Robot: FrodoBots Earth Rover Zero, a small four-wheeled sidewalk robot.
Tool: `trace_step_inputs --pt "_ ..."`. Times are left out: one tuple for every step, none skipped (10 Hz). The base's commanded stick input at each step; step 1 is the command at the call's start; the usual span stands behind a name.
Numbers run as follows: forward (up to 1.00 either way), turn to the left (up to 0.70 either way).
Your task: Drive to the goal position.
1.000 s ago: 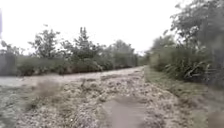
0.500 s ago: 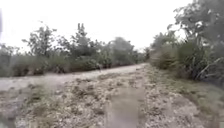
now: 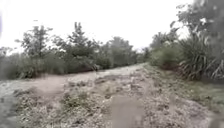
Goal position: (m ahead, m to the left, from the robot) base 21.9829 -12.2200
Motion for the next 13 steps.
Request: trace_step_inputs --pt "0.70 0.00" --pt "0.70 0.00" --pt "0.70 0.00" --pt "0.70 0.00" --pt "0.70 0.00" --pt "0.70 0.00" --pt "0.70 0.00" --pt "0.70 0.00" --pt "0.70 0.00" --pt "0.70 0.00" --pt "0.70 0.00" --pt "0.70 0.00" --pt "0.70 0.00"
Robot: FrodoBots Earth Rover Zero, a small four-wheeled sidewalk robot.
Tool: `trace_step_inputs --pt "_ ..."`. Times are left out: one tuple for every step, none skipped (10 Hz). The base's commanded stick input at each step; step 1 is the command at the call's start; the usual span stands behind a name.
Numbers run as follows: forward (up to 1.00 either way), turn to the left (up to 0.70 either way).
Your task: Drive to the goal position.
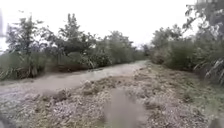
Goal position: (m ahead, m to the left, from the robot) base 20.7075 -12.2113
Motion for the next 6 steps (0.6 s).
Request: trace_step_inputs --pt "0.70 0.00" --pt "0.70 0.00" --pt "0.70 0.00" --pt "0.70 0.00" --pt "0.70 0.00" --pt "0.70 0.00"
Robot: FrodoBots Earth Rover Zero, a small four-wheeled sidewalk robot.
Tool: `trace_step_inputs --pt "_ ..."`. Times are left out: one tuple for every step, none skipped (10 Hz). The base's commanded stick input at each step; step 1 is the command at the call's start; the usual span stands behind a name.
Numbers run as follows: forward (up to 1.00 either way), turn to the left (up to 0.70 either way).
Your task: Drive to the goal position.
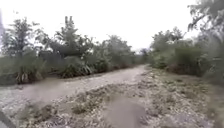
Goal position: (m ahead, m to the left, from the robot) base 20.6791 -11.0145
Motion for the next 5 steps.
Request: trace_step_inputs --pt "0.70 0.00" --pt "0.70 0.00" --pt "0.70 0.00" --pt "0.70 0.00" --pt "0.70 0.00"
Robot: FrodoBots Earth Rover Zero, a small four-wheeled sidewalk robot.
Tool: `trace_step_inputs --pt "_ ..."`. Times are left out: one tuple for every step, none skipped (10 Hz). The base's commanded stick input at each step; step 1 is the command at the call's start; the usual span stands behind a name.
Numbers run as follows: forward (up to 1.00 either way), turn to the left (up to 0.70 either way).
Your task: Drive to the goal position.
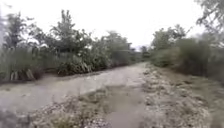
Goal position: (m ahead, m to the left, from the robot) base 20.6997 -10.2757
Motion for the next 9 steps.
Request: trace_step_inputs --pt "0.70 0.00" --pt "0.70 0.00" --pt "0.70 0.00" --pt "0.70 0.00" --pt "0.70 0.00" --pt "0.70 0.00" --pt "0.70 0.00" --pt "0.70 0.00" --pt "0.70 0.00"
